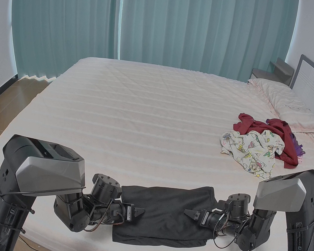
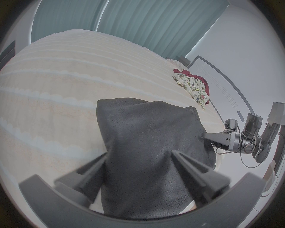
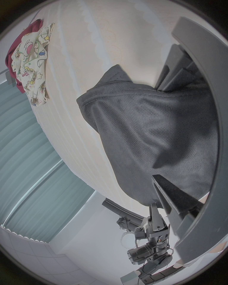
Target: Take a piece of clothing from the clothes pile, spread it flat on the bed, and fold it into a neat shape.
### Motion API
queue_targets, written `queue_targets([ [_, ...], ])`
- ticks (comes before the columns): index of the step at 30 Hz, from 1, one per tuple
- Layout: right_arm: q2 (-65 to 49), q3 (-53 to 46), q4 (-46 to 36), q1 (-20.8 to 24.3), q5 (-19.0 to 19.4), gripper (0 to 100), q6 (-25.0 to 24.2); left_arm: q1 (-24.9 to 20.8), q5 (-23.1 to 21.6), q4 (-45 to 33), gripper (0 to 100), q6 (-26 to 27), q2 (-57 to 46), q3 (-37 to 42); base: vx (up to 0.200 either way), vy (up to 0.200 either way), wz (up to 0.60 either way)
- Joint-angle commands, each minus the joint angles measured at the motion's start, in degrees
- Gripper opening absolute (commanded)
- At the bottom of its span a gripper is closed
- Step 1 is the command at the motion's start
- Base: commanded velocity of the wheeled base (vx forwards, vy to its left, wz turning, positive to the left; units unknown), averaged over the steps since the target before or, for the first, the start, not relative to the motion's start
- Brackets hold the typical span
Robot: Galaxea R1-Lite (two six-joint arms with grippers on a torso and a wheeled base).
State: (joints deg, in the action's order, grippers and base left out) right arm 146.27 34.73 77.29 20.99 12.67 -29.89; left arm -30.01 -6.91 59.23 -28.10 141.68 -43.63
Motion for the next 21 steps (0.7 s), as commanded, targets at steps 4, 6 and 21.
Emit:
queue_targets([
  [4, -0.20, 0.25, -1.79, 0.19, -0.27, 0, 0.10, -0.05, 0.06, 0.71, 0, -0.20, 0.44, -0.14, 0.000, 0.000, 0.00],
  [6, -0.20, 0.16, -1.79, 0.19, -0.36, 0, 0.10, -0.05, 0.23, 0.88, 0, -0.38, 0.62, -0.32, 0.000, 0.000, 0.00],
  [21, -2.40, -2.48, 3.40, -0.07, 0.34, 0, -5.18, -2.15, 6.12, 4.75, 0, -2.31, 0.79, -0.05, 0.000, -0.053, 0.00],
])
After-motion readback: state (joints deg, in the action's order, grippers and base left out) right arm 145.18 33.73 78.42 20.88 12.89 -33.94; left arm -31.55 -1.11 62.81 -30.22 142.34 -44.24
